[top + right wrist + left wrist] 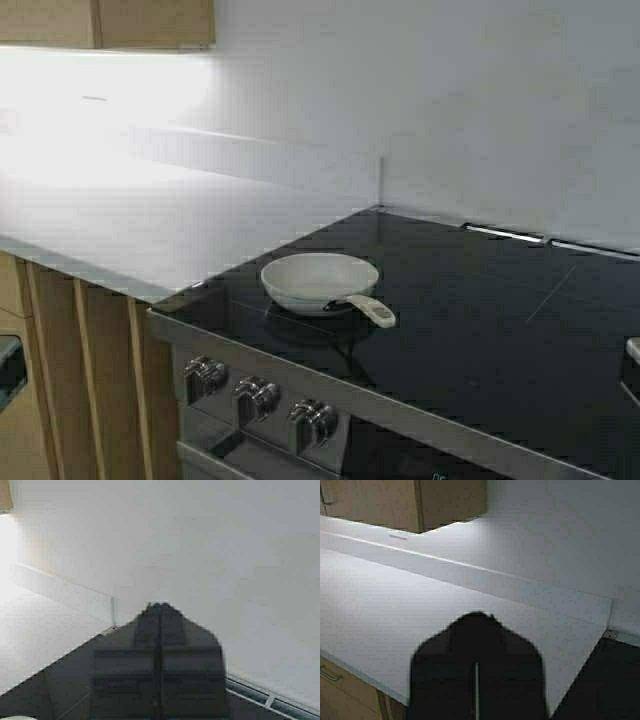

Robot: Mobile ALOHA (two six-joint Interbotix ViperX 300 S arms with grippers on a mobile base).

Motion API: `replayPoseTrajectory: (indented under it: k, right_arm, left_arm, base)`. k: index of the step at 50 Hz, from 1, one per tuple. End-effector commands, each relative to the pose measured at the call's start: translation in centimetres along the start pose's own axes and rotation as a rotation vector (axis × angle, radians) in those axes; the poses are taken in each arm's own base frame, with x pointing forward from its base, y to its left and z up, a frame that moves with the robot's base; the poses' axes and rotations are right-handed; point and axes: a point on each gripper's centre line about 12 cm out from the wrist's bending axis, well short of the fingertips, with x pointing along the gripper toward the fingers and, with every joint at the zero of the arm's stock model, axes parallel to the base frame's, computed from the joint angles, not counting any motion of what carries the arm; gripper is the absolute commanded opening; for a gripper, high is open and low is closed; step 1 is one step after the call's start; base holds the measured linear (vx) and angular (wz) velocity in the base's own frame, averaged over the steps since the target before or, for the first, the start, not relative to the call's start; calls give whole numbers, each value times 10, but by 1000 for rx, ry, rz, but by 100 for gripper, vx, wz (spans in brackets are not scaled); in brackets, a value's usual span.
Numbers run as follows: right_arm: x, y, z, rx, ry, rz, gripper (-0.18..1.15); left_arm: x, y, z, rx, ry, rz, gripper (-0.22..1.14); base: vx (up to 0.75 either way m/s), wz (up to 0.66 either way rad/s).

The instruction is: Wash the pan

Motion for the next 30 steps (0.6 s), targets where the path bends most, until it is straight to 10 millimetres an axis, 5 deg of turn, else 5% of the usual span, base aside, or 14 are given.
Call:
replayPoseTrajectory:
  k: [1, 6, 14, 30]
  right_arm:
    - [1, 2, -5, 4, 14, 9, 5]
    - [0, 2, -5, 2, 12, 9, 8]
    - [0, 2, -5, 1, 12, 9, 6]
    - [-1, 2, -8, 2, 21, 9, 6]
  left_arm:
    - [0, 2, 1, -33, 0, 8, -1]
    - [2, -2, 2, -67, 4, -13, 33]
    - [7, -18, -6, -148, 48, -85, 105]
    - [16, -62, -56, -454, 207, -242, 101]
  base:
    - [0, 0]
    - [0, 0]
    - [0, 0]
    - [0, 0]
